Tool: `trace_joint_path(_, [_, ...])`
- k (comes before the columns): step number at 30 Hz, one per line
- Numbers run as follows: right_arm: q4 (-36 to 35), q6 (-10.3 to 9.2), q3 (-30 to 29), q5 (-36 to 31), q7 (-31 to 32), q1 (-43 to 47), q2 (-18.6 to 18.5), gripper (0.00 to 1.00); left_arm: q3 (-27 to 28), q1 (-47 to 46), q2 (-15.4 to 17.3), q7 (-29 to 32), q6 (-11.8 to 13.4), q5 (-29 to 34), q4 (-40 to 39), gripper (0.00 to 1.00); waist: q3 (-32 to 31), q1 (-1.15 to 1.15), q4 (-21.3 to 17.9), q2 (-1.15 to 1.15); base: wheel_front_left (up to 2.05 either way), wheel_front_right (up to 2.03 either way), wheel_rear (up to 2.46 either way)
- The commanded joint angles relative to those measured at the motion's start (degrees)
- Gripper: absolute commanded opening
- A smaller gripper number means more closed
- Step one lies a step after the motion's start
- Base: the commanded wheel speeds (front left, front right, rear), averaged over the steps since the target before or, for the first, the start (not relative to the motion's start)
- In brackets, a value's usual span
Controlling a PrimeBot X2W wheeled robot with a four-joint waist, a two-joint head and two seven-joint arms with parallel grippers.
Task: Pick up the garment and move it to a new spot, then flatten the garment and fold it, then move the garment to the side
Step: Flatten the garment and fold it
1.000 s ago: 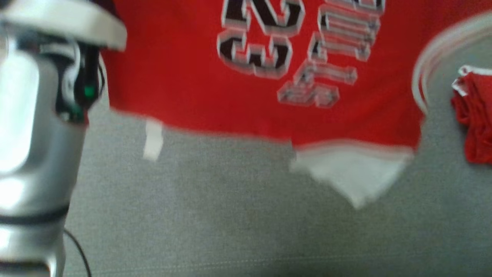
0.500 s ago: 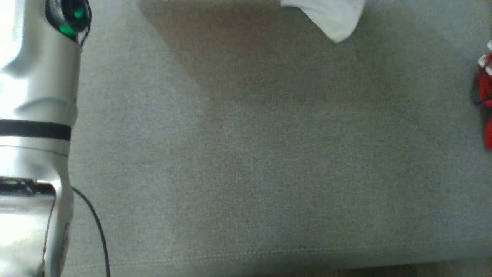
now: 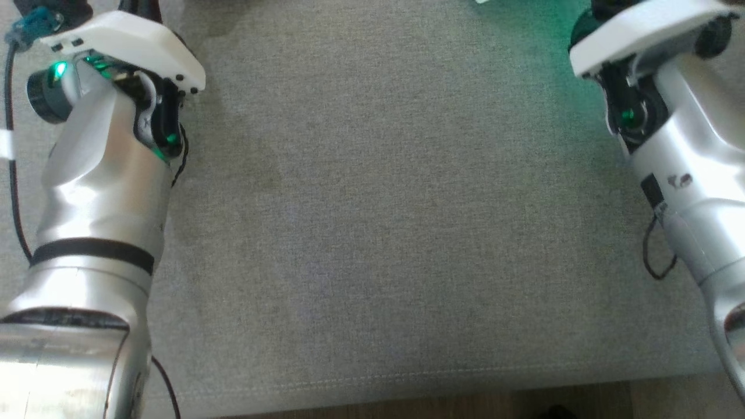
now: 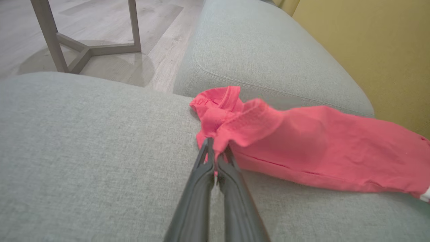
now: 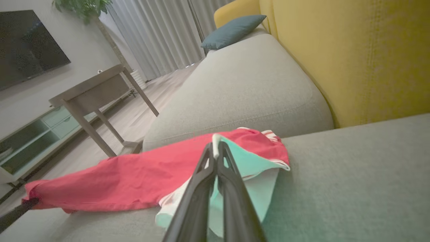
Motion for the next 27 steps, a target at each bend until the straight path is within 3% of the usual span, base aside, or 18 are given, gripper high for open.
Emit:
trace_joint_path(1, [-1.5, 0.37, 0.4, -0.4, -0.7, 0.9, -0.5, 0.0, 1.8, -0.5, 2.0, -0.3, 0.0, 0.4, -2.3, 0.0, 0.1, 0.0, -0.1, 0.0, 0.0, 0.0, 0.0])
trace_joint_path(10, [-6.5, 0.37, -6.1, -8.1, -0.8, 16.7, -2.9, 0.0, 6.7, 15.9, 1.7, -0.3, 0.4, 2.8, -13.4, 0.0, -4.3, 0.0, -0.3, 0.0, 0.0, 0.0, 0.0])
trace_joint_path(17, [-17.7, 0.37, -13.3, -15.1, -0.4, 35.7, -3.9, 0.0, 9.0, 36.9, 1.1, -0.3, 0.5, 6.4, -28.6, 0.0, -10.8, 0.0, 0.9, 0.0, 0.0, 0.0, 0.0])
trace_joint_path(21, [-23.3, 0.37, -17.2, -16.6, 2.9, 43.6, -3.5, 0.0, 8.8, 43.7, 1.0, -0.3, 1.0, 7.0, -32.6, 0.0, -12.9, 0.0, 1.3, 0.0, 0.0, 0.0, 0.0])
trace_joint_path(27, [-38.1, 0.37, -25.2, -20.5, 14.7, 58.7, -0.5, 0.0, 8.6, 54.7, 1.4, 3.9, 3.5, 6.9, -42.2, 0.0, -16.4, 0.0, 1.3, 0.0, 0.0, 0.0, 0.0])
